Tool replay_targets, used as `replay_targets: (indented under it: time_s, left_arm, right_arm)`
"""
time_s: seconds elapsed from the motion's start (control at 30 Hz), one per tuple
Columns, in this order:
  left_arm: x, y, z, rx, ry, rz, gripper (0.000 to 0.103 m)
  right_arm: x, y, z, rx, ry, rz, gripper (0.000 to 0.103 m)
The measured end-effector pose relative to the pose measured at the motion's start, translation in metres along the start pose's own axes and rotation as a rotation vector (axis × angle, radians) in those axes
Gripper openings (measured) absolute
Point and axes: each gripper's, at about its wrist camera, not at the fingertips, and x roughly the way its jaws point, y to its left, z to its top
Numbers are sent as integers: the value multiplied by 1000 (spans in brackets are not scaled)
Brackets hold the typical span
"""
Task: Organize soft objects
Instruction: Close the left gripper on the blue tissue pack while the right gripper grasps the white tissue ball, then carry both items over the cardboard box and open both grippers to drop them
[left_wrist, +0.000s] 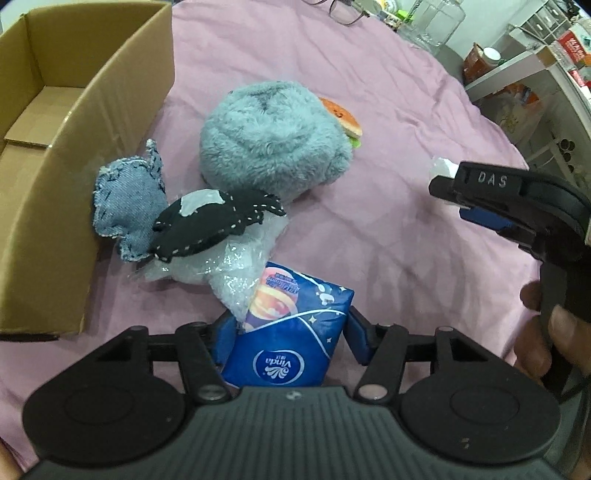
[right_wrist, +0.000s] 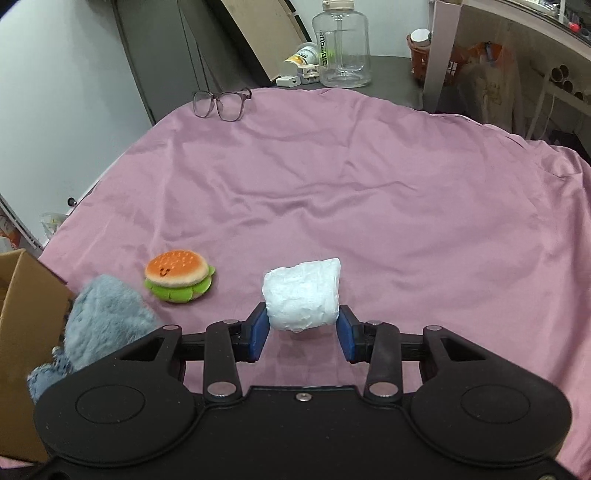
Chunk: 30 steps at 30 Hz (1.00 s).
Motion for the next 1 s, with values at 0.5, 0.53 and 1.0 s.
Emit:
replay_targets:
  time_s: [0.5,0.53,1.0]
  left_arm:
    - [-51,-16,2,66,-93,-70,59]
    - [-56,-15,1,65,-97,-74,59]
    - [-114,17,16,83,-190,-45,58]
  right_arm:
    - [-66,6,-15,-8,-23,15,39]
    - [-71,8,-15,-12,-29,21,39]
    - [-106,49,-15,-81,-51,56,39]
